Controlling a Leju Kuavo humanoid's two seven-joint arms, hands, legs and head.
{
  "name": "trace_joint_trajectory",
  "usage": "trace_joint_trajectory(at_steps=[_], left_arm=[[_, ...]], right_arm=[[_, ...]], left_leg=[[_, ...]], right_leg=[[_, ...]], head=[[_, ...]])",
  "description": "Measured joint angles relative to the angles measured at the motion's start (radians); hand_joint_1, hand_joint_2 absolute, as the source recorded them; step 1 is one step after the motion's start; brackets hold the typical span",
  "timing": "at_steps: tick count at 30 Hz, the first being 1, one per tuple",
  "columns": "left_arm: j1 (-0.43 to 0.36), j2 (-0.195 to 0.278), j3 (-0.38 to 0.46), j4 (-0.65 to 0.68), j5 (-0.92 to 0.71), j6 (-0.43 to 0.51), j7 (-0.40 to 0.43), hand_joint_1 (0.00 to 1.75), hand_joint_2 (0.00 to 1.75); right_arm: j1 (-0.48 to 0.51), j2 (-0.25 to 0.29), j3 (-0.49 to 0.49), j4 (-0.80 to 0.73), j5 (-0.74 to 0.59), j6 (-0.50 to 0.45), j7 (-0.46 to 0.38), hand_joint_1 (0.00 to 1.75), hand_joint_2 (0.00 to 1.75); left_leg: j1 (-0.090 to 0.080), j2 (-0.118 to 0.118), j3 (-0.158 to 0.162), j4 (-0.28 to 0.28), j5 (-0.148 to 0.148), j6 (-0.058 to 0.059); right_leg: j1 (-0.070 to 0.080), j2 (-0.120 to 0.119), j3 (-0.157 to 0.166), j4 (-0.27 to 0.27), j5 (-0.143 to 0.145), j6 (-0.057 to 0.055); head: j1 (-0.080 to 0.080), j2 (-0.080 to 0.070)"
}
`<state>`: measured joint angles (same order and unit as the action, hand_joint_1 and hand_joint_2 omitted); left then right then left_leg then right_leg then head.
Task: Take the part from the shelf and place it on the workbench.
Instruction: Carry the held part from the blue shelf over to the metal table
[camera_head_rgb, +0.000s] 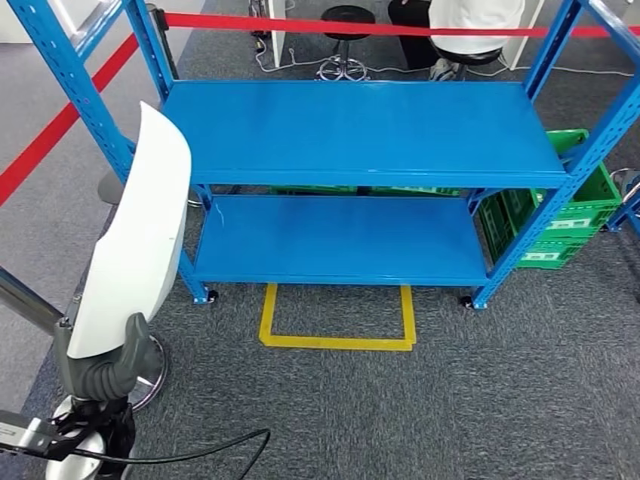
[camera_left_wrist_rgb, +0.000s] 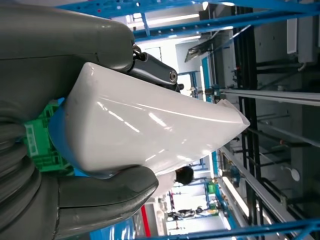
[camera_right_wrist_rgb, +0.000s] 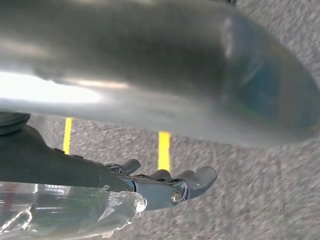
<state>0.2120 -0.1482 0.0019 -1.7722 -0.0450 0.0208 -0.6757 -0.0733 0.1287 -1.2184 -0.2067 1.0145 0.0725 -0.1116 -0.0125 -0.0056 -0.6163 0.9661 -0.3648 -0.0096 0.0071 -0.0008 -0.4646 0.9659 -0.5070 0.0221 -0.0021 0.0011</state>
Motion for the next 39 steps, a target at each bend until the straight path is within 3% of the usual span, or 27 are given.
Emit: trace_joint_trajectory(at_steps=[1,2,4,5,6,7,8,10,12,13,15,17,20,21,22,23,25,27,28,30,31,32,34,36,37,38,39], left_arm=[[0.001,0.001,0.000,0.000,0.000,0.000,0.000,1.75,1.75],[0.001,0.002,0.000,0.000,0.000,0.000,0.000,1.75,1.75],[0.001,0.005,0.000,0.000,0.001,0.000,0.000,1.75,1.75],[0.001,0.006,0.000,0.000,0.001,0.000,0.000,1.75,1.75],[0.001,0.006,0.000,0.000,0.002,0.000,0.000,1.75,1.75],[0.001,0.007,0.000,0.000,0.002,-0.001,0.000,1.75,1.75],[0.001,0.007,0.000,0.000,0.003,-0.002,0.000,1.75,1.75],[-0.002,0.007,0.000,0.000,0.003,-0.008,0.000,1.75,1.75],[-0.007,0.008,0.000,0.000,0.006,-0.017,0.000,1.75,1.75],[-0.009,0.008,0.000,0.000,0.008,-0.021,0.000,1.75,1.75],[-0.014,0.008,0.000,0.001,0.012,-0.023,0.000,1.75,1.75],[-0.020,0.008,0.001,0.004,0.010,-0.019,0.000,1.75,1.75],[-0.025,0.009,0.002,0.014,0.005,-0.013,0.000,1.75,1.75],[-0.026,0.010,0.002,0.018,0.004,-0.012,0.000,1.75,1.75],[-0.026,0.010,0.002,0.023,0.003,-0.012,0.000,1.75,1.75],[-0.026,0.011,0.002,0.026,0.003,-0.012,0.000,1.75,1.75],[-0.026,0.012,0.002,0.031,0.003,-0.012,0.000,1.75,1.75],[-0.028,0.013,0.004,0.033,0.003,-0.011,0.000,1.75,1.75],[-0.029,0.013,0.004,0.034,0.002,-0.011,0.000,1.75,1.75],[-0.032,0.014,0.005,0.037,0.000,-0.008,0.000,1.75,1.75],[-0.033,0.014,0.005,0.039,-0.001,-0.006,0.000,1.75,1.75],[-0.033,0.014,0.006,0.041,-0.003,-0.003,0.000,1.75,1.75],[-0.033,0.014,0.008,0.048,-0.005,0.007,0.000,1.75,1.75],[-0.029,0.014,0.014,0.058,-0.005,0.025,0.000,1.75,1.75],[-0.026,0.013,0.018,0.063,-0.003,0.033,0.000,1.75,1.75],[-0.023,0.012,0.024,0.067,0.000,0.040,0.000,1.75,1.75],[-0.021,0.010,0.030,0.070,0.004,0.044,0.000,1.75,1.75]], right_arm=[[0.000,0.000,0.000,0.000,0.000,-0.001,0.001,0.00,0.00],[0.000,0.001,0.000,0.000,0.000,-0.002,0.001,0.00,0.00],[0.000,0.001,0.000,0.000,0.001,-0.004,0.002,0.00,0.00],[0.000,0.001,0.000,0.000,0.001,-0.005,0.002,0.00,0.00],[0.000,0.001,0.000,0.000,0.001,-0.005,0.002,0.00,0.00],[0.000,0.001,0.000,0.000,0.001,-0.005,0.002,0.00,0.00],[0.000,0.001,0.000,0.000,0.001,-0.005,0.002,0.00,0.00],[0.000,0.001,0.000,0.000,0.001,-0.005,0.007,0.00,0.00],[-0.002,0.001,0.000,0.000,0.004,-0.006,0.029,0.00,0.00],[-0.003,0.001,0.000,0.000,0.006,-0.008,0.046,0.00,0.00],[-0.003,0.001,0.000,0.000,0.008,-0.009,0.077,0.00,0.00],[0.000,0.001,0.000,0.000,0.008,-0.006,0.093,0.00,0.00],[0.001,0.003,0.000,0.001,0.009,-0.002,0.100,0.00,0.00],[0.001,0.003,0.000,0.001,0.010,-0.001,0.101,0.00,0.00],[0.001,0.003,0.000,0.001,0.010,0.000,0.101,0.00,0.00],[0.001,0.003,0.000,0.001,0.010,0.000,0.102,0.00,0.00],[0.000,0.003,-0.001,0.001,0.012,0.000,0.102,0.00,0.00],[-0.006,0.004,-0.001,0.001,0.013,0.001,0.102,0.00,0.00],[-0.008,0.005,-0.001,0.001,0.014,0.001,0.102,0.00,0.00],[-0.008,0.006,-0.001,0.001,0.014,0.001,0.103,0.00,0.00],[-0.008,0.006,-0.001,0.001,0.014,0.001,0.104,0.00,0.00],[-0.008,0.006,-0.001,0.001,0.014,0.001,0.105,0.00,0.00],[-0.010,0.007,-0.001,0.001,0.015,-0.001,0.107,0.00,0.00],[-0.010,0.011,0.000,0.001,0.026,-0.005,0.106,0.00,0.00],[-0.008,0.016,0.000,0.001,0.035,-0.008,0.104,0.00,0.00],[-0.005,0.024,0.002,0.001,0.044,-0.013,0.102,0.00,0.00],[-0.003,0.032,0.003,0.001,0.051,-0.017,0.100,0.00,0.00]], left_leg=[[0.000,-0.001,-0.009,0.011,-0.019,-0.006],[0.001,-0.001,-0.021,0.041,-0.059,-0.013],[0.005,-0.001,-0.053,0.156,-0.165,-0.024],[0.007,-0.001,-0.066,0.222,-0.199,-0.028],[0.009,-0.001,-0.071,0.269,-0.207,-0.030],[0.010,-0.001,-0.063,0.290,-0.192,-0.032],[0.011,-0.001,-0.039,0.276,-0.160,-0.033],[0.012,-0.001,0.052,0.161,-0.111,-0.031],[0.010,-0.002,0.134,0.031,-0.119,-0.022],[0.008,-0.003,0.150,-0.004,-0.130,-0.017],[0.009,0.000,0.143,-0.020,-0.129,-0.003],[0.014,0.010,0.129,-0.023,-0.118,0.014],[0.015,0.031,0.114,-0.024,-0.103,0.024],[0.014,0.039,0.110,-0.023,-0.098,0.024],[0.014,0.047,0.106,-0.022,-0.095,0.023],[0.014,0.055,0.102,-0.021,-0.092,0.022],[0.014,0.071,0.098,-0.016,-0.089,0.016],[0.009,0.087,0.094,-0.010,-0.087,0.008],[0.007,0.094,0.093,-0.008,-0.086,0.003],[0.007,0.105,0.091,-0.004,-0.085,-0.007],[0.009,0.094,0.087,0.004,-0.095,-0.013],[0.011,0.075,0.076,0.027,-0.118,-0.018],[0.013,0.031,0.030,0.134,-0.191,-0.024],[0.012,0.016,-0.022,0.261,-0.246,-0.023],[0.012,0.014,-0.031,0.289,-0.247,-0.020],[0.012,0.012,-0.022,0.278,-0.227,-0.017],[0.012,0.006,0.004,0.232,-0.193,-0.011]], right_leg=[[-0.002,-0.002,-0.009,-0.001,0.011,-0.008],[-0.005,-0.004,-0.020,-0.003,0.023,-0.016],[-0.007,-0.005,-0.046,-0.002,0.047,-0.023],[-0.007,-0.006,-0.062,-0.001,0.058,-0.023],[-0.007,-0.006,-0.077,0.002,0.068,-0.022],[-0.007,-0.007,-0.093,0.006,0.077,-0.020],[-0.007,-0.007,-0.109,0.010,0.085,-0.018],[-0.007,-0.007,-0.135,0.023,0.097,-0.011],[-0.005,-0.006,-0.154,0.033,0.111,-0.001],[-0.004,-0.006,-0.162,0.034,0.120,0.003],[-0.004,-0.002,-0.178,0.033,0.134,0.012],[-0.005,0.001,-0.200,0.067,0.097,0.022],[-0.011,0.001,-0.251,0.243,-0.020,0.037],[-0.011,0.001,-0.261,0.296,-0.034,0.040],[-0.012,0.000,-0.255,0.318,-0.027,0.042],[-0.012,-0.002,-0.231,0.299,-0.005,0.043],[-0.011,-0.027,-0.136,0.164,0.038,0.044],[-0.005,-0.055,-0.067,0.050,0.045,0.035],[-0.002,-0.059,-0.059,0.032,0.039,0.028],[-0.002,-0.041,-0.068,0.030,0.044,0.010],[-0.003,-0.031,-0.073,0.029,0.048,0.001],[-0.005,-0.021,-0.078,0.028,0.053,-0.009],[-0.006,-0.001,-0.092,0.027,0.065,-0.023],[-0.004,0.024,-0.106,0.028,0.075,-0.028],[-0.003,0.038,-0.112,0.028,0.079,-0.028],[-0.001,0.052,-0.115,0.028,0.083,-0.027],[0.000,0.066,-0.118,0.028,0.087,-0.026]], head=[[0.000,0.000],[-0.003,0.000],[-0.006,0.000],[-0.007,0.000],[-0.007,0.000],[-0.007,0.000],[-0.007,0.000],[-0.008,0.000],[-0.007,0.000],[-0.006,0.000],[-0.006,0.000],[-0.001,0.000],[0.008,0.000],[0.008,0.000],[0.008,0.000],[0.008,0.000],[0.008,0.000],[0.007,0.000],[0.006,0.000],[0.004,0.000],[0.004,0.000],[0.003,0.000],[0.000,0.000],[0.000,0.000],[0.000,0.000],[0.000,0.000],[0.000,0.000]])
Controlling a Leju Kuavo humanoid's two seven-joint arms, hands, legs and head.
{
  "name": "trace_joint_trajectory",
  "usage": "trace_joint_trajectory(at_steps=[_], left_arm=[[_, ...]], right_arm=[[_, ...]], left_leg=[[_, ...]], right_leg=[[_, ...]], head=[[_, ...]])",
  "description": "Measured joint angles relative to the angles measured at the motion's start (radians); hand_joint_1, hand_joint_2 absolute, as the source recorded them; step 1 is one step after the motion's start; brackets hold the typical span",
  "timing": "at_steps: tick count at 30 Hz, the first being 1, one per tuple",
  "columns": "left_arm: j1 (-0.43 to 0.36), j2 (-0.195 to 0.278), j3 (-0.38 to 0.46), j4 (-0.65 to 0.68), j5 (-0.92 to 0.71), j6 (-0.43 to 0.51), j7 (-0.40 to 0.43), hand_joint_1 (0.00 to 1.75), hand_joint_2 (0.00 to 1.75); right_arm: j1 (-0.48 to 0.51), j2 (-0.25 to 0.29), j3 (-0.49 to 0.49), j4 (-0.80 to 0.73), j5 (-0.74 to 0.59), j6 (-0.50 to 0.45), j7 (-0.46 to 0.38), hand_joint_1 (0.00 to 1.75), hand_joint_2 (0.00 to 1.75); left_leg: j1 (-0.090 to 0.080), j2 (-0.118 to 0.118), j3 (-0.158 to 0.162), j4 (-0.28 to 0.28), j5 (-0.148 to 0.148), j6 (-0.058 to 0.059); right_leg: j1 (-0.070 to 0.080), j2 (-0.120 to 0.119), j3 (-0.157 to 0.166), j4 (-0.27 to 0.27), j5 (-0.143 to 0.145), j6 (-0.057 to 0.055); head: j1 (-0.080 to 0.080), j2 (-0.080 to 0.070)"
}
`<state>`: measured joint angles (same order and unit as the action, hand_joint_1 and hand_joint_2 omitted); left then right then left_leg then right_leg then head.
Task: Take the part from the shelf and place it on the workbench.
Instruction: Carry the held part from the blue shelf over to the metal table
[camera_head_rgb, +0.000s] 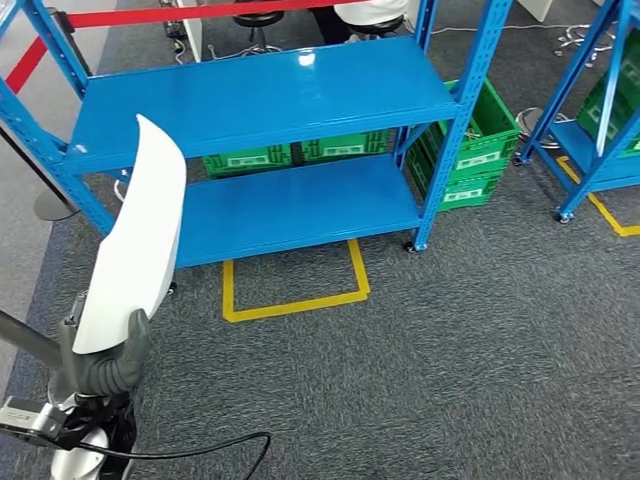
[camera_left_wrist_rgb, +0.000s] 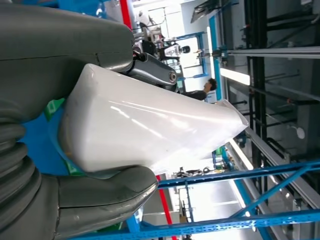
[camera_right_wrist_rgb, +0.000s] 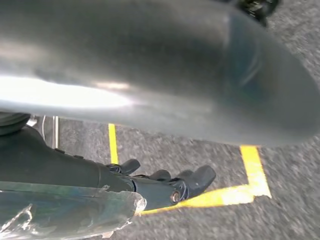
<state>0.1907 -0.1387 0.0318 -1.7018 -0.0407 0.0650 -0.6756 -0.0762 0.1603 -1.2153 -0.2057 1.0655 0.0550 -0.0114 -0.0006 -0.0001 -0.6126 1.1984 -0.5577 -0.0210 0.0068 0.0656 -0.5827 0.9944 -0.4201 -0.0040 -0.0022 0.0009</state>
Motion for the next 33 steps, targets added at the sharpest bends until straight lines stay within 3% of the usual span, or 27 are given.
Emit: trace_joint_trajectory(at_steps=[2,4,6,7,9,11,13,14,15,17,18,19,21,22,24,26,28,29,30,31,33], left_arm=[[0.001,-0.004,0.012,0.006,0.007,0.004,0.002,1.75,1.75],[0.000,-0.007,0.022,0.014,0.018,0.006,0.019,1.75,1.75],[-0.003,-0.012,0.028,0.026,0.030,0.015,0.047,1.75,1.75],[-0.005,-0.014,0.028,0.031,0.032,0.024,0.058,1.75,1.75],[-0.007,-0.019,0.030,0.039,0.037,0.050,0.071,1.75,1.75],[-0.007,-0.021,0.038,0.044,0.049,0.070,0.082,1.75,1.75],[-0.008,-0.023,0.046,0.048,0.066,0.084,0.089,1.75,1.75],[-0.009,-0.024,0.049,0.050,0.077,0.090,0.092,1.75,1.75],[-0.010,-0.026,0.052,0.051,0.087,0.095,0.093,1.75,1.75],[-0.014,-0.029,0.059,0.053,0.102,0.100,0.094,1.75,1.75],[-0.016,-0.030,0.061,0.053,0.105,0.099,0.094,1.75,1.75],[-0.018,-0.029,0.063,0.053,0.106,0.098,0.094,1.75,1.75],[-0.021,-0.029,0.065,0.055,0.105,0.094,0.092,1.75,1.75],[-0.023,-0.029,0.065,0.055,0.102,0.091,0.091,1.75,1.75],[-0.025,-0.024,0.065,0.057,0.090,0.085,0.088,1.75,1.75],[-0.024,-0.018,0.066,0.059,0.077,0.082,0.085,1.75,1.75],[-0.021,-0.014,0.067,0.063,0.073,0.082,0.085,1.75,1.75],[-0.020,-0.012,0.067,0.065,0.072,0.082,0.085,1.75,1.75],[-0.020,-0.010,0.067,0.066,0.071,0.081,0.084,1.75,1.75],[-0.020,-0.009,0.067,0.067,0.070,0.081,0.084,1.75,1.75],[-0.021,-0.006,0.068,0.068,0.065,0.078,0.081,1.75,1.75]], right_arm=[[0.002,0.015,0.003,0.000,0.007,-0.005,-0.003,0.00,0.00],[0.001,0.026,0.006,0.000,0.011,-0.006,-0.004,0.00,0.00],[0.004,0.034,0.010,0.000,0.015,-0.015,-0.004,0.00,0.00],[0.006,0.038,0.012,0.000,0.016,-0.023,-0.004,0.00,0.00],[0.007,0.046,0.012,0.000,0.017,-0.043,-0.003,0.00,0.00],[0.004,0.055,0.014,0.000,0.018,-0.058,-0.002,0.00,0.00],[0.003,0.060,0.017,0.000,0.019,-0.063,-0.002,0.00,0.00],[0.003,0.062,0.018,0.000,0.019,-0.064,-0.001,0.00,0.00],[0.004,0.063,0.019,0.000,0.020,-0.064,-0.001,0.00,0.00],[0.003,0.066,0.020,0.000,0.021,-0.064,0.000,0.00,0.00],[0.001,0.067,0.020,0.000,0.021,-0.064,0.000,0.00,0.00],[-0.001,0.069,0.020,0.000,0.022,-0.064,0.000,0.00,0.00],[-0.002,0.071,0.021,0.000,0.022,-0.064,0.000,0.00,0.00],[-0.001,0.071,0.021,0.000,0.022,-0.064,0.000,0.00,0.00],[-0.001,0.071,0.021,0.000,0.023,-0.064,-0.001,0.00,0.00],[-0.004,0.072,0.021,0.000,0.023,-0.065,-0.002,0.00,0.00],[-0.005,0.072,0.022,0.000,0.023,-0.065,-0.002,0.00,0.00],[-0.005,0.072,0.022,0.000,0.023,-0.065,-0.002,0.00,0.00],[-0.004,0.072,0.022,0.000,0.023,-0.065,-0.002,0.00,0.00],[-0.003,0.072,0.022,0.000,0.023,-0.065,-0.002,0.00,0.00],[-0.005,0.073,0.022,0.000,0.023,-0.065,-0.002,0.00,0.00]], left_leg=[[0.001,-0.040,0.072,-0.133,0.063,0.013],[0.003,-0.074,0.113,-0.216,0.082,0.019],[0.006,-0.064,0.114,-0.233,0.079,0.019],[0.008,-0.052,0.111,-0.237,0.080,0.021],[0.013,-0.026,0.106,-0.239,0.087,0.029],[0.011,0.003,0.102,-0.238,0.091,0.033],[0.009,0.034,0.098,-0.237,0.093,0.033],[0.009,0.049,0.097,-0.236,0.093,0.032],[0.010,0.063,0.097,-0.234,0.093,0.031],[0.007,0.086,0.098,-0.232,0.093,0.025],[0.004,0.095,0.098,-0.231,0.093,0.021],[0.002,0.104,0.098,-0.230,0.094,0.015],[0.000,0.121,0.096,-0.230,0.096,0.005],[0.002,0.115,0.094,-0.227,0.092,-0.002],[0.005,0.071,0.075,-0.185,0.055,-0.012],[0.007,0.021,0.019,-0.060,-0.018,-0.016],[0.006,0.008,-0.033,0.057,-0.060,-0.014],[0.007,0.006,-0.038,0.068,-0.052,-0.013],[0.007,0.003,-0.022,0.036,-0.023,-0.011],[0.009,-0.009,0.009,-0.025,0.016,-0.010],[0.016,-0.062,0.071,-0.156,0.069,-0.008]], right_leg=[[0.002,0.027,-0.006,0.001,0.007,0.004],[0.003,0.051,-0.017,0.005,0.017,0.013],[0.003,0.070,-0.032,0.007,0.027,0.025],[0.005,0.061,-0.041,0.013,0.025,0.031],[0.008,0.010,-0.071,0.072,-0.017,0.043],[0.003,-0.043,-0.123,0.204,-0.091,0.056],[-0.004,-0.057,-0.151,0.298,-0.127,0.064],[-0.006,-0.060,-0.137,0.290,-0.119,0.066],[-0.008,-0.067,-0.102,0.241,-0.095,0.067],[-0.006,-0.104,-0.011,0.093,-0.046,0.064],[-0.004,-0.118,0.019,0.040,-0.033,0.058],[-0.001,-0.127,0.031,0.013,-0.030,0.050],[0.002,-0.109,0.024,0.010,-0.027,0.032],[0.001,-0.099,0.020,0.010,-0.023,0.025],[-0.003,-0.079,0.013,0.006,-0.014,0.010],[-0.005,-0.056,0.003,0.005,-0.006,0.001],[-0.004,-0.028,-0.005,0.005,0.001,-0.002],[-0.004,-0.013,-0.008,0.005,0.004,0.000],[-0.004,0.003,-0.010,0.005,0.007,0.002],[-0.005,0.018,-0.011,0.006,0.010,0.005],[-0.003,0.047,-0.019,0.014,0.014,0.014]], head=[[0.000,0.000],[0.000,0.000],[0.000,0.000],[0.000,0.000],[0.009,0.000],[0.017,0.000],[0.017,0.000],[0.017,0.000],[0.017,0.000],[0.018,0.000],[0.017,0.000],[0.016,0.000],[0.015,0.000],[0.015,0.000],[0.012,0.000],[0.008,0.000],[0.008,0.000],[0.008,0.000],[0.008,0.000],[0.008,0.000],[0.008,0.000]])
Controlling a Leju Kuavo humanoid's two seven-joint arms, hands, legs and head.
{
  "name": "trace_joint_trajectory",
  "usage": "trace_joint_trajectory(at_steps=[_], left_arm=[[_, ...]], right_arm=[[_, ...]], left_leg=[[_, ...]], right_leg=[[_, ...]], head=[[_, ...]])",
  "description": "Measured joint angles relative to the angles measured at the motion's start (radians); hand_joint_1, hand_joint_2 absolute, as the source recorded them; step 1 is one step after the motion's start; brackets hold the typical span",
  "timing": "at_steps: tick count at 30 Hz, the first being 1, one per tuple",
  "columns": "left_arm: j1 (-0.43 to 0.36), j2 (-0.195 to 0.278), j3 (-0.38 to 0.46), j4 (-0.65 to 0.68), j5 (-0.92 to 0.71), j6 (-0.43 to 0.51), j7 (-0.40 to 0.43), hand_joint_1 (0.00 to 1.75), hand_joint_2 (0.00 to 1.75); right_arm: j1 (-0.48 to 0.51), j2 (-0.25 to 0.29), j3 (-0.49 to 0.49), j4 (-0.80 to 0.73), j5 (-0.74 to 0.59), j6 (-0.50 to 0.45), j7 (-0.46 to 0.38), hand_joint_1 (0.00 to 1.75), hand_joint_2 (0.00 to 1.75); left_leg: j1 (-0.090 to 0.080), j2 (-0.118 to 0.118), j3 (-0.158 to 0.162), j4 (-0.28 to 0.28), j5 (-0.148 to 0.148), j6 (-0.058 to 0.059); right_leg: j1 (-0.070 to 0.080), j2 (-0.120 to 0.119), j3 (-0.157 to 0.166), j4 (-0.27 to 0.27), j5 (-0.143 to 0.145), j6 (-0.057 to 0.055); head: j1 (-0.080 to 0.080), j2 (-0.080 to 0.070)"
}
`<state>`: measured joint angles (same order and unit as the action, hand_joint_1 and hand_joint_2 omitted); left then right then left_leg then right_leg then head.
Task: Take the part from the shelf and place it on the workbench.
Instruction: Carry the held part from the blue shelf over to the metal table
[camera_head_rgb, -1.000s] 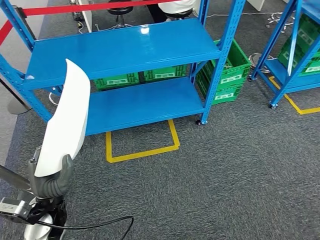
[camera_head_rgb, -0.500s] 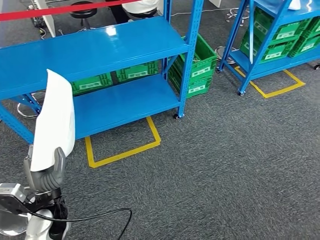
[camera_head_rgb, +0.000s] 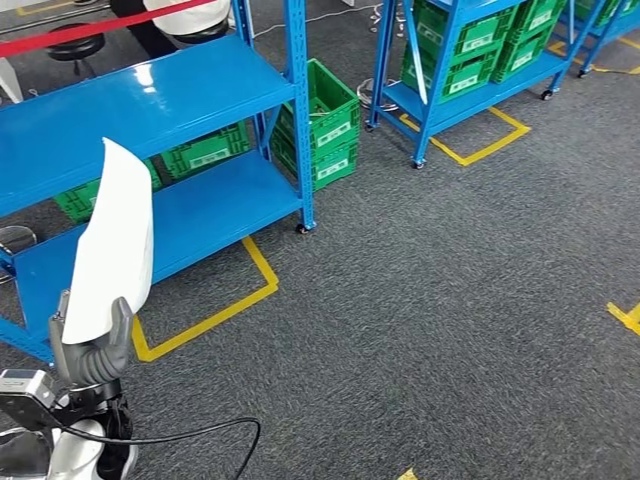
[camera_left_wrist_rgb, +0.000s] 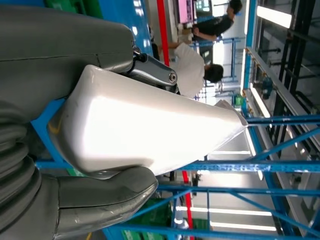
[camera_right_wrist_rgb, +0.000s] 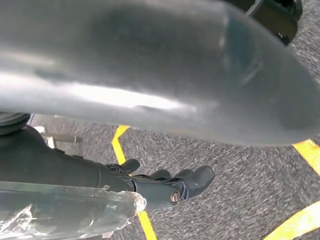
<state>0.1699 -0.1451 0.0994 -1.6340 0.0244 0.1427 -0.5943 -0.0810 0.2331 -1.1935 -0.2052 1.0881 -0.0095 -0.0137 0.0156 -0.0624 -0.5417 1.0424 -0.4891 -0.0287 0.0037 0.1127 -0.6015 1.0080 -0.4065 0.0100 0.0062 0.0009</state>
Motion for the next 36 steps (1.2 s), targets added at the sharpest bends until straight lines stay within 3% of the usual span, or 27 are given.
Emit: trace_joint_trajectory(at_steps=[2,4,6,8,10,11,12,13,15,17,19,20,22,24,25,26,27,28,30,32,33,34,35,36], left_arm=[[0.002,0.002,0.000,0.002,-0.013,-0.008,-0.008,1.75,1.75],[0.004,0.003,0.000,0.003,-0.027,-0.019,-0.022,1.75,1.75],[0.006,0.002,0.000,0.003,-0.037,-0.029,-0.037,1.75,1.75],[0.011,0.003,0.000,0.004,-0.043,-0.047,-0.054,1.75,1.75],[0.015,0.005,0.000,0.004,-0.039,-0.094,-0.071,1.75,1.75],[0.016,0.007,0.000,0.005,-0.034,-0.123,-0.076,1.75,1.75],[0.016,0.009,0.000,0.005,-0.028,-0.149,-0.079,1.75,1.75],[0.016,0.011,0.000,0.005,-0.024,-0.167,-0.080,1.75,1.75],[0.016,0.015,0.000,0.005,-0.020,-0.181,-0.080,1.75,1.75],[0.016,0.018,0.000,0.005,-0.017,-0.184,-0.081,1.75,1.75],[0.015,0.019,-0.001,0.004,-0.015,-0.186,-0.081,1.75,1.75],[0.014,0.020,-0.001,0.004,-0.015,-0.188,-0.081,1.75,1.75],[0.014,0.022,-0.001,0.002,-0.016,-0.200,-0.081,1.75,1.75],[0.016,0.024,0.000,0.001,-0.022,-0.221,-0.081,1.75,1.75],[0.017,0.025,0.000,0.000,-0.028,-0.229,-0.081,1.75,1.75],[0.018,0.024,0.000,0.000,-0.035,-0.234,-0.081,1.75,1.75],[0.017,0.024,0.001,0.000,-0.042,-0.237,-0.081,1.75,1.75],[0.016,0.024,0.000,0.000,-0.049,-0.240,-0.081,1.75,1.75],[0.012,0.025,0.000,0.000,-0.067,-0.250,-0.081,1.75,1.75],[0.009,0.027,-0.004,0.001,-0.091,-0.256,-0.081,1.75,1.75],[0.007,0.030,-0.009,0.001,-0.105,-0.254,-0.081,1.75,1.75],[0.006,0.033,-0.015,0.002,-0.116,-0.249,-0.081,1.75,1.75],[0.003,0.037,-0.021,0.002,-0.124,-0.245,-0.081,1.75,1.75],[0.001,0.040,-0.026,0.002,-0.124,-0.244,-0.081,1.75,1.75]], right_arm=[[-0.002,0.001,0.001,0.000,0.002,0.001,0.000,0.00,0.00],[0.003,0.001,0.002,0.000,0.005,0.002,0.000,0.00,0.00],[0.008,0.002,0.003,0.000,0.006,0.002,0.000,0.00,0.00],[0.006,0.003,0.005,0.000,0.007,0.002,-0.004,0.00,0.00],[0.002,0.004,0.006,0.000,0.008,0.003,-0.012,0.00,0.00],[0.002,0.004,0.006,0.000,0.009,0.004,-0.015,0.00,0.00],[0.003,0.005,0.006,0.000,0.011,0.005,-0.018,0.00,0.00],[0.003,0.005,0.006,0.000,0.012,0.005,-0.019,0.00,0.00],[0.001,0.005,0.007,0.000,0.015,0.006,-0.020,0.00,0.00],[-0.002,0.005,0.009,0.000,0.016,0.006,-0.022,0.00,0.00],[-0.002,0.005,0.012,0.000,0.016,0.006,-0.022,0.00,0.00],[-0.001,0.005,0.013,0.000,0.016,0.006,-0.023,0.00,0.00],[-0.001,0.005,0.015,0.000,0.015,0.010,-0.024,0.00,0.00],[-0.003,0.005,0.015,0.000,0.013,0.013,-0.025,0.00,0.00],[-0.004,0.005,0.016,0.000,0.010,0.012,-0.024,0.00,0.00],[-0.004,0.005,0.016,0.000,0.006,0.010,-0.022,0.00,0.00],[-0.003,0.006,0.016,0.000,0.002,0.007,-0.018,0.00,0.00],[-0.003,0.007,0.016,0.000,-0.001,0.003,-0.014,0.00,0.00],[-0.005,0.009,0.016,0.000,-0.003,-0.001,-0.006,0.00,0.00],[-0.007,0.010,0.016,0.000,-0.004,-0.005,0.000,0.00,0.00],[-0.006,0.010,0.016,0.000,-0.005,-0.006,0.002,0.00,0.00],[-0.003,0.010,0.016,0.000,-0.008,-0.004,0.003,0.00,0.00],[0.000,0.010,0.015,0.000,-0.011,0.002,0.002,0.00,0.00],[0.002,0.010,0.015,0.000,-0.015,0.013,-0.002,0.00,0.00]], left_leg=[[0.003,-0.031,0.020,-0.052,0.007,0.004],[0.002,-0.008,0.017,-0.054,0.009,0.015],[0.003,0.020,0.017,-0.056,0.014,0.027],[0.000,0.051,0.017,-0.057,0.015,0.034],[-0.002,0.085,0.016,-0.057,0.015,0.035],[-0.003,0.101,0.016,-0.057,0.014,0.035],[-0.003,0.115,0.017,-0.057,0.014,0.034],[-0.003,0.128,0.019,-0.057,0.013,0.033],[-0.007,0.150,0.023,-0.056,0.009,0.026],[-0.012,0.169,0.026,-0.055,0.006,0.018],[-0.012,0.186,0.027,-0.058,0.006,0.008],[-0.011,0.179,0.026,-0.054,-0.001,0.003],[-0.008,0.132,0.002,0.004,-0.043,-0.004],[-0.007,0.081,-0.060,0.134,-0.110,-0.006],[-0.007,0.072,-0.090,0.193,-0.130,-0.006],[-0.007,0.069,-0.107,0.223,-0.130,-0.006],[-0.006,0.067,-0.106,0.214,-0.109,-0.006],[-0.005,0.063,-0.087,0.170,-0.073,-0.006],[0.003,0.027,-0.028,0.040,-0.006,-0.011],[0.008,-0.008,0.001,-0.029,0.010,-0.008],[0.007,-0.011,0.001,-0.035,0.006,-0.003],[0.007,-0.001,-0.002,-0.033,0.007,0.005],[0.007,0.009,-0.002,-0.034,0.009,0.011],[0.008,0.020,-0.001,-0.034,0.010,0.018]], right_leg=[[0.000,0.025,-0.017,0.007,0.007,0.012],[-0.005,0.040,-0.031,0.007,0.014,0.025],[-0.001,-0.009,-0.052,0.043,-0.010,0.036],[0.001,-0.080,-0.103,0.160,-0.077,0.046],[-0.004,-0.103,-0.154,0.285,-0.131,0.051],[-0.006,-0.106,-0.157,0.303,-0.133,0.052],[-0.007,-0.109,-0.138,0.279,-0.116,0.052],[-0.007,-0.118,-0.099,0.215,-0.087,0.051],[-0.002,-0.159,-0.017,0.072,-0.043,0.044],[0.004,-0.176,0.014,0.013,-0.033,0.030],[0.006,-0.153,0.010,0.012,-0.029,0.016],[0.005,-0.141,0.009,0.008,-0.025,0.009],[0.000,-0.118,0.010,0.000,-0.018,-0.002],[-0.001,-0.094,0.006,-0.002,-0.015,-0.008],[-0.001,-0.081,0.005,-0.002,-0.014,-0.009],[-0.001,-0.066,0.004,-0.001,-0.013,-0.010],[-0.002,-0.051,0.003,-0.001,-0.012,-0.008],[-0.004,-0.036,0.003,0.001,-0.011,-0.006],[-0.006,-0.007,-0.002,0.011,-0.011,0.004],[-0.006,0.016,-0.015,0.020,-0.009,0.016],[-0.007,0.025,-0.023,0.021,-0.006,0.022],[-0.010,0.034,-0.028,0.019,-0.003,0.027],[-0.010,0.027,-0.033,0.022,-0.004,0.031],[-0.008,0.006,-0.042,0.037,-0.014,0.035]], head=[[0.001,0.000],[0.000,0.000],[0.008,0.000],[0.018,0.000],[0.019,0.000],[0.020,0.000],[0.020,0.000],[0.020,0.000],[0.019,0.000],[0.018,0.000],[0.018,0.000],[0.017,0.000],[0.012,0.000],[0.006,0.000],[0.005,0.000],[0.005,0.000],[0.005,0.000],[0.005,0.000],[0.004,0.000],[0.002,0.000],[0.001,0.000],[0.001,0.000],[0.001,0.000],[0.006,0.000]])
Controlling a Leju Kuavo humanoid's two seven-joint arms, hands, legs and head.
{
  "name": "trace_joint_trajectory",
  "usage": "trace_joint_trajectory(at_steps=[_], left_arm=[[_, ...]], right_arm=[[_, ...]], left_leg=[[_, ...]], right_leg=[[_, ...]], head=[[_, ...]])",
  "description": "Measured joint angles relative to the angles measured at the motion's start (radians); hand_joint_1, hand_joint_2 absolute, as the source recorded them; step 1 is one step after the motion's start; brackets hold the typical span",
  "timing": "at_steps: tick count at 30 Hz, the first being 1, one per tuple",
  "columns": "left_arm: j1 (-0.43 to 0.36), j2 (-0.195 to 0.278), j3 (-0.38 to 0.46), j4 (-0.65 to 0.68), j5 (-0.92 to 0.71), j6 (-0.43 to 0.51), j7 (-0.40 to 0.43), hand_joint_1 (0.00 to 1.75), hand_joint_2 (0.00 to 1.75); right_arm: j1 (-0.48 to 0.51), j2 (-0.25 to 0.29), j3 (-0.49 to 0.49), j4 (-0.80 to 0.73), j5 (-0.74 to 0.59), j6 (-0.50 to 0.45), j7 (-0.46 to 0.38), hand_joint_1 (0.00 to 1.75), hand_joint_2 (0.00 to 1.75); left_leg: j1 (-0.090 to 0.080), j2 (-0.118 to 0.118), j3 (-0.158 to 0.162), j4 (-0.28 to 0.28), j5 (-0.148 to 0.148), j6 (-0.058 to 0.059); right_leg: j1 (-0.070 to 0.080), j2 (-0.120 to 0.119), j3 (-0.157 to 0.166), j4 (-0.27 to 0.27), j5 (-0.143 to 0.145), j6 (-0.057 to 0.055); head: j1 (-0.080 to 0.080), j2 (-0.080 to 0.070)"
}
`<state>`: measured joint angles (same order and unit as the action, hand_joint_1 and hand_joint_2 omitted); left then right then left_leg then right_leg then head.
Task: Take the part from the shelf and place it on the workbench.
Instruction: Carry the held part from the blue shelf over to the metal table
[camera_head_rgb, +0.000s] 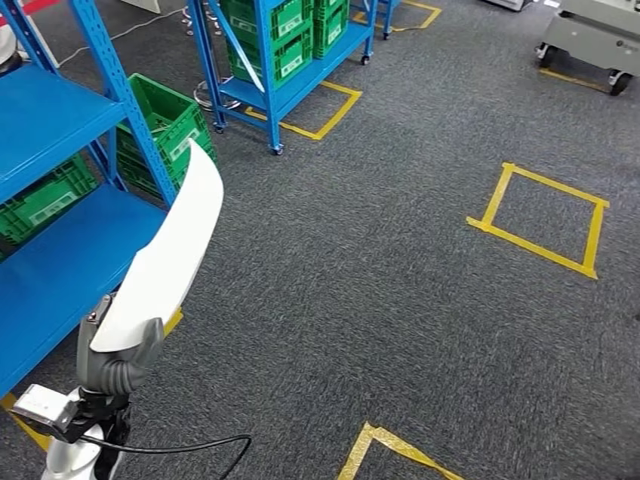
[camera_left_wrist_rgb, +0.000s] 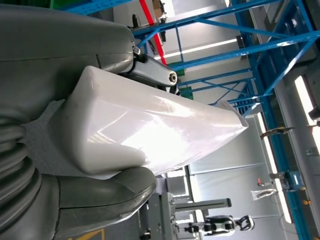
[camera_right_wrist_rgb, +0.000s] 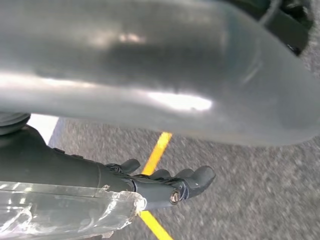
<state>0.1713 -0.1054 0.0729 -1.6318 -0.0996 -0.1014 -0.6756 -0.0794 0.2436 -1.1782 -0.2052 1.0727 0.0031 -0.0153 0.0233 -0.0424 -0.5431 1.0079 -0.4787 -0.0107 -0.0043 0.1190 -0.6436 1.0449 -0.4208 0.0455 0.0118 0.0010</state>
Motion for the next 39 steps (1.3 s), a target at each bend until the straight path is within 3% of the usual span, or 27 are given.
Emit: trace_joint_trajectory(at_steps=[1,3,5,6,7,9,11,12,14,16,18,19,20,21,23,25,27,29,31,33,34,35,36,37,39], left_arm=[[-0.002,0.002,-0.004,0.000,0.004,-0.001,0.000,1.75,1.75],[-0.002,0.009,-0.008,0.001,0.016,-0.005,0.000,1.75,1.75],[-0.003,0.014,-0.008,0.001,0.024,-0.007,0.000,1.75,1.75],[-0.003,0.014,-0.008,0.001,0.025,-0.007,0.000,1.75,1.75],[-0.004,0.015,-0.009,0.002,0.026,-0.007,0.000,1.75,1.75],[-0.009,0.017,-0.012,0.002,0.022,0.000,0.000,1.75,1.75],[-0.015,0.018,-0.017,0.002,0.009,0.027,0.000,1.75,1.75],[-0.019,0.019,-0.020,0.004,0.000,0.050,0.000,1.75,1.75],[-0.029,0.018,-0.024,0.018,-0.010,0.093,0.004,1.75,1.75],[-0.039,0.020,-0.023,0.037,-0.007,0.108,0.009,1.75,1.75],[-0.042,0.023,-0.021,0.056,-0.001,0.104,0.013,1.75,1.75],[-0.042,0.024,-0.020,0.064,0.001,0.103,0.015,1.75,1.75],[-0.042,0.025,-0.020,0.071,0.002,0.103,0.017,1.75,1.75],[-0.042,0.026,-0.020,0.078,0.002,0.102,0.017,1.75,1.75],[-0.044,0.029,-0.020,0.086,0.003,0.102,0.017,1.75,1.75],[-0.046,0.029,-0.020,0.092,0.003,0.102,0.017,1.75,1.75],[-0.047,0.029,-0.020,0.096,0.003,0.102,0.018,1.75,1.75],[-0.049,0.029,-0.019,0.099,0.003,0.102,0.018,1.75,1.75],[-0.054,0.029,-0.018,0.102,0.004,0.102,0.018,1.75,1.75],[-0.055,0.028,-0.018,0.104,0.004,0.102,0.018,1.75,1.75],[-0.054,0.029,-0.017,0.105,0.004,0.102,0.018,1.75,1.75],[-0.053,0.029,-0.017,0.107,0.004,0.102,0.018,1.75,1.75],[-0.053,0.029,-0.016,0.108,0.005,0.101,0.019,1.75,1.75],[-0.054,0.028,-0.016,0.110,0.006,0.101,0.020,1.75,1.75],[-0.058,0.024,-0.015,0.111,0.005,0.112,0.022,1.75,1.75]], right_arm=[[-0.001,0.000,0.000,0.000,-0.004,0.014,-0.005,0.00,0.00],[-0.005,0.000,0.000,0.000,-0.007,0.042,-0.019,0.00,0.00],[-0.007,0.000,0.000,0.000,-0.008,0.056,-0.029,0.00,0.00],[-0.006,0.000,0.000,0.000,-0.008,0.058,-0.030,0.00,0.00],[-0.005,0.000,0.000,0.000,-0.008,0.060,-0.032,0.00,0.00],[-0.005,0.000,0.000,0.000,-0.011,0.066,-0.038,0.00,0.00],[-0.008,0.000,0.000,0.000,-0.017,0.070,-0.040,0.00,0.00],[-0.009,0.000,-0.001,0.000,-0.021,0.069,-0.034,0.00,0.00],[-0.009,0.001,-0.003,0.000,-0.032,0.064,-0.015,0.00,0.00],[-0.010,0.003,-0.007,0.001,-0.041,0.059,0.000,0.00,0.00],[-0.014,0.005,-0.012,0.001,-0.045,0.057,0.006,0.00,0.00],[-0.016,0.006,-0.014,0.001,-0.046,0.056,0.007,0.00,0.00],[-0.017,0.006,-0.015,0.001,-0.047,0.056,0.008,0.00,0.00],[-0.016,0.006,-0.017,0.001,-0.048,0.056,0.009,0.00,0.00],[-0.015,0.008,-0.020,0.002,-0.048,0.056,0.009,0.00,0.00],[-0.016,0.009,-0.021,0.002,-0.048,0.056,0.009,0.00,0.00],[-0.018,0.010,-0.021,0.002,-0.049,0.056,0.009,0.00,0.00],[-0.014,0.010,-0.021,0.002,-0.049,0.056,0.009,0.00,0.00],[-0.009,0.010,-0.022,0.002,-0.050,0.056,0.009,0.00,0.00],[-0.011,0.011,-0.023,0.003,-0.050,0.056,0.009,0.00,0.00],[-0.014,0.011,-0.023,0.004,-0.050,0.056,0.009,0.00,0.00],[-0.015,0.011,-0.023,0.004,-0.050,0.056,0.009,0.00,0.00],[-0.015,0.011,-0.024,0.004,-0.050,0.055,0.009,0.00,0.00],[-0.015,0.011,-0.025,0.004,-0.051,0.054,0.009,0.00,0.00],[-0.013,0.011,-0.025,0.004,-0.050,0.047,0.009,0.00,0.00]], left_leg=[[0.001,0.013,0.000,-0.001,0.001,0.005],[-0.004,0.042,0.001,-0.001,0.000,0.012],[-0.009,0.074,0.002,-0.001,-0.002,0.014],[-0.010,0.088,0.003,-0.001,-0.004,0.015],[-0.012,0.101,0.006,-0.001,-0.006,0.015],[-0.016,0.123,0.014,0.000,-0.013,0.010],[-0.021,0.141,0.020,0.000,-0.018,0.002],[-0.023,0.151,0.021,-0.002,-0.019,-0.002],[-0.022,0.159,0.026,-0.006,-0.022,-0.012],[-0.018,0.117,0.012,0.029,-0.051,-0.021],[-0.017,0.063,-0.044,0.144,-0.111,-0.024],[-0.017,0.053,-0.079,0.210,-0.136,-0.025],[-0.016,0.049,-0.108,0.258,-0.146,-0.026],[-0.015,0.048,-0.120,0.272,-0.135,-0.027],[-0.009,0.036,-0.091,0.189,-0.062,-0.030],[0.002,-0.013,-0.038,0.067,-0.004,-0.035],[0.006,-0.046,-0.020,0.019,0.002,-0.030],[0.003,-0.028,-0.021,0.015,0.004,-0.016],[0.003,-0.004,-0.020,0.013,0.007,-0.002],[-0.001,0.024,-0.019,0.012,0.006,0.008],[-0.004,0.040,-0.019,0.012,0.005,0.011],[-0.006,0.056,-0.019,0.012,0.004,0.012],[-0.007,0.071,-0.018,0.012,0.003,0.012],[-0.008,0.085,-0.016,0.012,0.001,0.012],[-0.009,0.111,-0.010,0.012,-0.004,0.008]], right_leg=[[0.002,-0.030,-0.017,0.035,-0.022,0.004],[0.004,-0.091,-0.078,0.164,-0.090,0.010],[0.002,-0.110,-0.127,0.270,-0.128,0.011],[0.002,-0.113,-0.124,0.271,-0.120,0.009],[0.003,-0.117,-0.101,0.229,-0.094,0.006],[0.011,-0.157,-0.020,0.088,-0.035,-0.004],[0.020,-0.189,0.028,0.002,-0.011,-0.014],[0.024,-0.188,0.029,-0.004,-0.012,-0.018],[0.022,-0.163,0.026,-0.011,-0.007,-0.027],[0.016,-0.137,0.030,-0.021,0.000,-0.038],[0.012,-0.111,0.031,-0.025,0.003,-0.045],[0.012,-0.097,0.031,-0.025,0.003,-0.047],[0.012,-0.081,0.031,-0.025,0.003,-0.048],[0.011,-0.065,0.031,-0.024,0.004,-0.047],[0.008,-0.032,0.032,-0.021,0.004,-0.043],[0.005,-0.001,0.026,-0.011,0.003,-0.032],[0.003,0.023,0.013,-0.004,0.005,-0.018],[-0.001,0.040,0.001,-0.007,0.012,-0.007],[0.001,0.000,-0.018,0.020,-0.004,0.002],[0.005,-0.072,-0.069,0.127,-0.058,0.008],[0.004,-0.094,-0.104,0.196,-0.088,0.011],[0.003,-0.104,-0.131,0.251,-0.107,0.011],[0.002,-0.109,-0.141,0.275,-0.109,0.011],[0.002,-0.113,-0.132,0.260,-0.094,0.010],[0.004,-0.139,-0.063,0.137,-0.036,0.007]], head=[[0.004,0.000],[0.012,0.000],[0.012,0.000],[0.012,0.000],[0.012,0.000],[0.012,0.000],[0.011,0.000],[0.010,0.000],[0.010,0.000],[0.006,0.000],[-0.001,0.000],[-0.003,0.000],[-0.004,0.000],[-0.003,0.000],[-0.004,0.000],[-0.005,0.000],[-0.006,0.000],[-0.007,0.000],[0.000,0.000],[0.007,0.000],[0.008,0.000],[0.008,0.000],[0.008,0.000],[0.008,0.000],[0.008,0.000]])
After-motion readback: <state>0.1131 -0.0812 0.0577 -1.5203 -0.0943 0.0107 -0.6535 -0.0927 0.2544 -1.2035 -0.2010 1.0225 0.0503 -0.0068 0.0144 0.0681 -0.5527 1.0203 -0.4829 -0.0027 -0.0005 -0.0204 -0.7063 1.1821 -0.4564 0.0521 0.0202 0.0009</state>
